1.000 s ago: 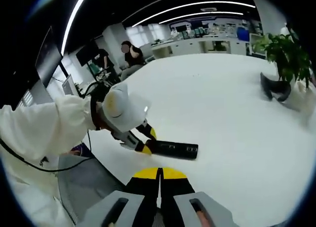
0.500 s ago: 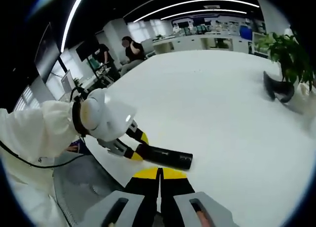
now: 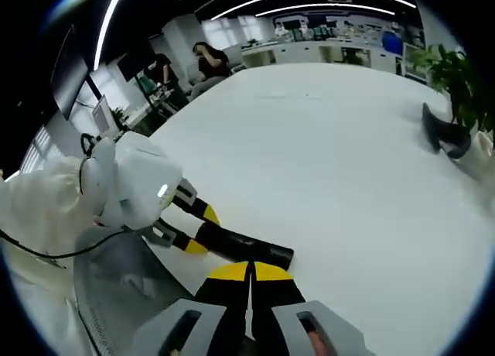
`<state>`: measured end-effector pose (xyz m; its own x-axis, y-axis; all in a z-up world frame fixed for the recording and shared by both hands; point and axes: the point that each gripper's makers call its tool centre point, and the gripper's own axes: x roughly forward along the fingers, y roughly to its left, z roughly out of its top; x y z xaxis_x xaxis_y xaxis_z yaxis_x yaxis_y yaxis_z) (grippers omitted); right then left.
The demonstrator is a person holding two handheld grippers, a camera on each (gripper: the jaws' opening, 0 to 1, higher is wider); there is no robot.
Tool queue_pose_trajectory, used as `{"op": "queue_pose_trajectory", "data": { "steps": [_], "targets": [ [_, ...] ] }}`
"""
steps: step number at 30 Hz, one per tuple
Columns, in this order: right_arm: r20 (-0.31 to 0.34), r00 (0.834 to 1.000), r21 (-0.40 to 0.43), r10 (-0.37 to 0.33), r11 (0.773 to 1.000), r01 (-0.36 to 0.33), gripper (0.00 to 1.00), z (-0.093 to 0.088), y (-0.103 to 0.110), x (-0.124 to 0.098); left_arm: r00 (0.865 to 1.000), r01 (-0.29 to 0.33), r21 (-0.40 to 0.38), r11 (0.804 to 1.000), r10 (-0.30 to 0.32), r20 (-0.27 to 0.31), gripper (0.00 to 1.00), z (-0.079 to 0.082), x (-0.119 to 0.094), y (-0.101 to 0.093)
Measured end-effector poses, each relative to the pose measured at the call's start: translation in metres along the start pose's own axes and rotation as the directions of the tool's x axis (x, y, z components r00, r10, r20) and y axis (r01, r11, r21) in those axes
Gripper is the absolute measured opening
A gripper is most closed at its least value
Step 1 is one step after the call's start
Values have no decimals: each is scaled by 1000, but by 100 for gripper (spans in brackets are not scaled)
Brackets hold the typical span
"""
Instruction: Press the specified remote control buttons in sequence, fully releasing each button before pressing the next.
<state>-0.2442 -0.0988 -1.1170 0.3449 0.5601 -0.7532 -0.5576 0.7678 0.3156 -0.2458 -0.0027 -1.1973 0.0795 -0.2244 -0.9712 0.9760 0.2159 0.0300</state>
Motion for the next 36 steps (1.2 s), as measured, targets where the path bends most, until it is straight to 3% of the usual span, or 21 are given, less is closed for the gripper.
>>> {"op": "queue_pose_trajectory", "data": {
  "steps": [14,24,36],
  "targets": [
    [-89,996,0,-4,1000,4,0,-15,-16,26,1000,11,14,1000,-11,-3,22,-1,-1,-6],
    [-158,987,12,-11,1000,13,0,-27,-26,43,998,23,33,999,-21,-62,22,0,1,-5],
    [-172,985,11,-9,1000,11,0,-29,-27,48,997,29,25,999,-27,-72,22,0,0,-6]
  ]
}}
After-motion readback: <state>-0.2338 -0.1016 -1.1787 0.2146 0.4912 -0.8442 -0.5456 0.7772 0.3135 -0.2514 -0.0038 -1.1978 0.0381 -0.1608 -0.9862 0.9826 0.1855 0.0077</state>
